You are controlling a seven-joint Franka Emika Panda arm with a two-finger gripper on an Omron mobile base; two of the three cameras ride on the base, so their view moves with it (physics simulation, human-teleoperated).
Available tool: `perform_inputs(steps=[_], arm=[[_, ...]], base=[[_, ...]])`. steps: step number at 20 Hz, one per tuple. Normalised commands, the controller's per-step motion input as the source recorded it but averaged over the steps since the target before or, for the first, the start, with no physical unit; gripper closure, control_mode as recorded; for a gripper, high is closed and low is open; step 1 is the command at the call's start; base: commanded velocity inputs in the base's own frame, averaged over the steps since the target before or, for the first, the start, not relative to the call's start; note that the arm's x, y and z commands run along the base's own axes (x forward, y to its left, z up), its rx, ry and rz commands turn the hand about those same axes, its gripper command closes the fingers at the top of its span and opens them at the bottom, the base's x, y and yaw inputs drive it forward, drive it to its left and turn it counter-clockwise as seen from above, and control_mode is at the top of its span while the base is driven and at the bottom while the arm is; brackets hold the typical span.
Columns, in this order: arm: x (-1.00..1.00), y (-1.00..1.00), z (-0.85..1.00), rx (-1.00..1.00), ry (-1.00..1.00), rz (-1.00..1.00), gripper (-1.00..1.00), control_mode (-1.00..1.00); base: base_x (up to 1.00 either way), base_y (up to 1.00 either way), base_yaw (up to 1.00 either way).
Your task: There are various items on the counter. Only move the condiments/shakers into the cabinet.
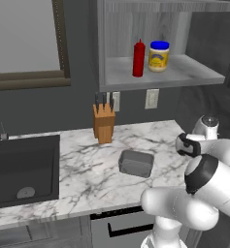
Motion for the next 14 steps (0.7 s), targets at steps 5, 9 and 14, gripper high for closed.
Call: perform_inputs(steps=[5, 9, 14], arm=[[0.02, -0.01, -0.08, 0.0, -0.01, 0.0, -1.0, -1.0], [0.04, 0.0, -0.04, 0.0, -0.02, 0.0, -1.0, -1.0], [0.09, 0.0, -0.01, 0.0, -0.03, 0.0, -1.0, -1.0]], base=[[0.0, 0.0, 0.0], [0.0, 0.0, 0.0], [0.0, 0.0, 0.0]])
